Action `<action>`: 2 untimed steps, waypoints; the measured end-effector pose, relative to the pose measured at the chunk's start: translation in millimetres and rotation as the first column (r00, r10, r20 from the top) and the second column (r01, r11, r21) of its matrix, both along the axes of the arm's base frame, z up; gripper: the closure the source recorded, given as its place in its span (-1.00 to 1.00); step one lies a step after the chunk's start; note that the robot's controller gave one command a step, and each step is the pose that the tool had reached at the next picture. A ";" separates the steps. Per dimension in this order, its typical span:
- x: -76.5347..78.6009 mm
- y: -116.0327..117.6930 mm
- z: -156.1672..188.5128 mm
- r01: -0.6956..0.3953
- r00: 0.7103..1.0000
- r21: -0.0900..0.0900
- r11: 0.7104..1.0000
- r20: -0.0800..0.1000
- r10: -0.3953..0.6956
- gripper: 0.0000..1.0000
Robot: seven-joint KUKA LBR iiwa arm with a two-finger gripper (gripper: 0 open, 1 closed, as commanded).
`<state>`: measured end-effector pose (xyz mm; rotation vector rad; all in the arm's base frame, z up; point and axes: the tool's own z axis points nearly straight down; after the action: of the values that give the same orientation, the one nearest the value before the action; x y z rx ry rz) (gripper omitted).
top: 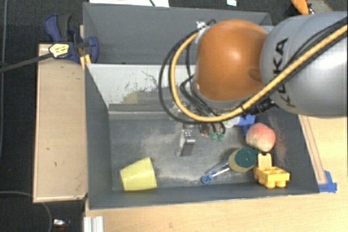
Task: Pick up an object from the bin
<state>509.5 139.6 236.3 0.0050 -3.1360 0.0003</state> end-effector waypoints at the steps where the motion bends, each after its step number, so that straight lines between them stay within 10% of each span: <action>1: 1.6 -1.1 4.6 0.005 1.000 0.001 1.000 0.008 -0.005 -1.00; 2: -14.0 30.6 -76.0 -0.095 0.995 0.002 0.995 0.011 0.095 -1.00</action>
Offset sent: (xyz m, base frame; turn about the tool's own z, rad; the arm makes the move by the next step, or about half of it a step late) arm -0.0333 0.0644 -0.1663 -0.2059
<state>495.5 170.2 160.2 0.1551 -3.1434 -0.0032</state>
